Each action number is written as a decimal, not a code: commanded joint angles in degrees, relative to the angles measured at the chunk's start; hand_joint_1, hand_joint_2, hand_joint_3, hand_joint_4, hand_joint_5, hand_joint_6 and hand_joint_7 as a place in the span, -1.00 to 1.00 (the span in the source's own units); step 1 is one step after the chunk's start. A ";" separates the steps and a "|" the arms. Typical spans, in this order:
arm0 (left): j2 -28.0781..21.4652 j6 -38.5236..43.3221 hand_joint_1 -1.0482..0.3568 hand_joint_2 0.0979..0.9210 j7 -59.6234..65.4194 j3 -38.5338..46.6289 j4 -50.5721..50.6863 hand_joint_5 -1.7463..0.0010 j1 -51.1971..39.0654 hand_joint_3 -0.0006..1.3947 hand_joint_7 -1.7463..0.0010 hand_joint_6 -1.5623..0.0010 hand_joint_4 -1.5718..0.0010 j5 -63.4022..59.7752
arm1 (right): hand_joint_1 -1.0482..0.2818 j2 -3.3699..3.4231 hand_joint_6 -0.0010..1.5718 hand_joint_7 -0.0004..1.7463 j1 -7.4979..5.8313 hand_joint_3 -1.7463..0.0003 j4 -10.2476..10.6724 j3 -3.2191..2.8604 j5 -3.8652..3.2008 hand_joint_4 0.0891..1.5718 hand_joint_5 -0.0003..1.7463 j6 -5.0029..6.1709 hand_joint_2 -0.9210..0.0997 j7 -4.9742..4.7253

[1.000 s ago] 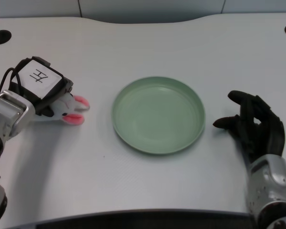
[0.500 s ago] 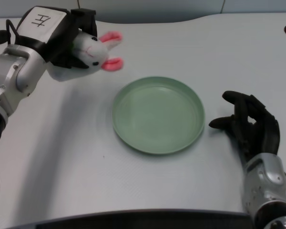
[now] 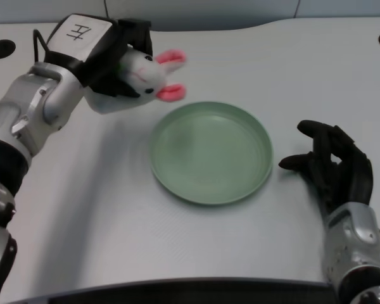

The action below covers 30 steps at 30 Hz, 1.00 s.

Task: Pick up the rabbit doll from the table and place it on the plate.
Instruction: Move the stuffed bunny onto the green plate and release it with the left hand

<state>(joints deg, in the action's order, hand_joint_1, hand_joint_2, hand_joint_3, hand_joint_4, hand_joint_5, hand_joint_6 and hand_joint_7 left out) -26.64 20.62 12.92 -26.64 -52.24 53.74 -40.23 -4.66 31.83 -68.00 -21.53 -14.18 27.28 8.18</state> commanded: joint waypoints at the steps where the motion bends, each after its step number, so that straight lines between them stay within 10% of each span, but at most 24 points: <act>1: 2.17 -1.10 0.26 0.83 -1.44 -0.74 -0.56 -1.00 1.97 -0.99 -0.28 -0.08 -0.04 -0.85 | -0.07 0.67 0.01 0.02 -0.39 0.59 -0.25 -0.31 -0.70 0.09 0.43 -0.49 -1.00 0.68; 6: 5.49 1.24 0.27 0.89 0.69 -1.95 -3.21 -1.00 3.32 -0.98 -0.77 0.13 -0.09 -1.86 | -0.07 0.78 0.05 -0.03 -0.33 0.60 -0.80 -0.88 -1.05 0.14 0.37 -0.45 -1.00 1.21; 13: 8.62 -0.07 0.19 0.86 -0.28 -3.03 -4.71 -0.95 4.69 -1.00 0.20 -0.18 -0.05 -2.58 | -0.04 1.23 0.03 -0.06 -0.70 0.60 -0.05 -0.57 -1.07 0.12 0.36 -0.23 -1.00 1.08; 18: 13.52 -0.39 0.20 0.85 0.39 -5.39 -7.33 -0.99 5.72 -1.00 0.21 -0.27 -0.10 -3.93 | -0.07 1.31 0.03 -0.03 -0.83 0.56 0.07 -0.14 -0.65 0.11 0.40 1.13 -1.00 1.77; 22: 15.67 -0.89 0.22 0.89 0.46 -7.16 -9.39 -1.00 6.05 -0.99 -0.25 -0.08 -0.07 -5.03 | -0.08 1.51 0.03 0.00 -0.75 0.56 0.10 -0.24 -0.90 0.09 0.42 0.76 -1.00 1.63; 30: 17.90 -0.71 0.17 0.82 1.69 -8.56 -11.51 -1.00 4.91 -0.99 0.09 -0.15 -0.09 -5.77 | -0.08 1.90 -0.02 0.02 -1.59 0.55 2.11 1.25 0.59 0.04 0.42 -0.23 -1.00 -1.28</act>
<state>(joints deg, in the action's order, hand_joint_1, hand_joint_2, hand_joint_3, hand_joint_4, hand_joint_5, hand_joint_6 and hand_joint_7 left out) -8.91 19.95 14.50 -34.76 -63.12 58.61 -45.76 -3.22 31.05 -66.62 -20.41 -13.56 27.78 7.29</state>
